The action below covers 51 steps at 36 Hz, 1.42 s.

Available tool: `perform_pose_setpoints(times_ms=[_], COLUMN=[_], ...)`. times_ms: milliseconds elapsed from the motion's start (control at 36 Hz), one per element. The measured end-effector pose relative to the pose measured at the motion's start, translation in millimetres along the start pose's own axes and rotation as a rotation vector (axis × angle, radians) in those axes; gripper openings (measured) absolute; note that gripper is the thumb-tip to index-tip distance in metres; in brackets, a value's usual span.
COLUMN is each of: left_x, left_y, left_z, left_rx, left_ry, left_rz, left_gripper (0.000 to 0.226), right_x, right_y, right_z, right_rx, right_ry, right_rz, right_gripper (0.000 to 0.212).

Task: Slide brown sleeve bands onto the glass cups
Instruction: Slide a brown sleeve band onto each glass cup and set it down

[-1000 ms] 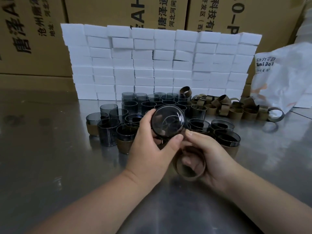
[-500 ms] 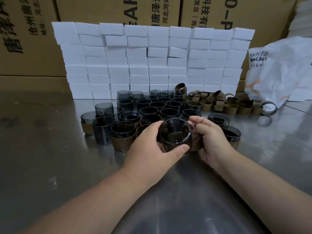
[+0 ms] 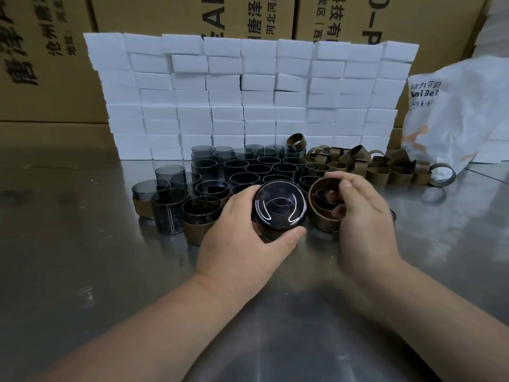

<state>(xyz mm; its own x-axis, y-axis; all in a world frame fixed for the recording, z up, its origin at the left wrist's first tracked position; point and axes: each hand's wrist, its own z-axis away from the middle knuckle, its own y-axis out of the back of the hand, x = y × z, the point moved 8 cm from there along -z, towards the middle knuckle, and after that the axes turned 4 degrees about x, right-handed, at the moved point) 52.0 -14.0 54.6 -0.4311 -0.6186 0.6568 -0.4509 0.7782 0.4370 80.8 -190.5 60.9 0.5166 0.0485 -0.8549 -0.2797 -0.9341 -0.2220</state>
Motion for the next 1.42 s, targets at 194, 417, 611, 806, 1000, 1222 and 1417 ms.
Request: perform_pose_setpoints(times_ms=[194, 417, 611, 806, 1000, 1222, 1417], left_x=[6, 8, 12, 22, 28, 38, 40], left_y=[5, 6, 7, 7, 15, 20, 23], left_z=[1, 2, 0, 1, 1, 4, 4], left_rx=[0.031, 0.037, 0.031, 0.049, 0.130, 0.227, 0.235], left_ry=[-0.026, -0.033, -0.046, -0.118, -0.183, -0.304, -0.318], left_rz=[-0.014, -0.048, -0.096, -0.157, -0.186, -0.270, -0.252], left_gripper=[0.078, 0.080, 0.080, 0.083, 0.082, 0.078, 0.078], right_x=[0, -3, -7, -10, -16, -17, -17], right_y=[4, 8, 7, 2, -8, -9, -23], right_z=[-2, -2, -1, 7, 13, 12, 20], right_rx=[0.022, 0.069, 0.085, 0.052, -0.017, -0.082, -0.236], right_ry=[0.009, 0.026, -0.006, 0.077, 0.100, 0.100, 0.072], right_rz=[0.041, 0.077, -0.042, 0.091, 0.254, 0.316, 0.291], right_gripper=[0.014, 0.017, 0.045, 0.031, 0.025, 0.034, 0.013])
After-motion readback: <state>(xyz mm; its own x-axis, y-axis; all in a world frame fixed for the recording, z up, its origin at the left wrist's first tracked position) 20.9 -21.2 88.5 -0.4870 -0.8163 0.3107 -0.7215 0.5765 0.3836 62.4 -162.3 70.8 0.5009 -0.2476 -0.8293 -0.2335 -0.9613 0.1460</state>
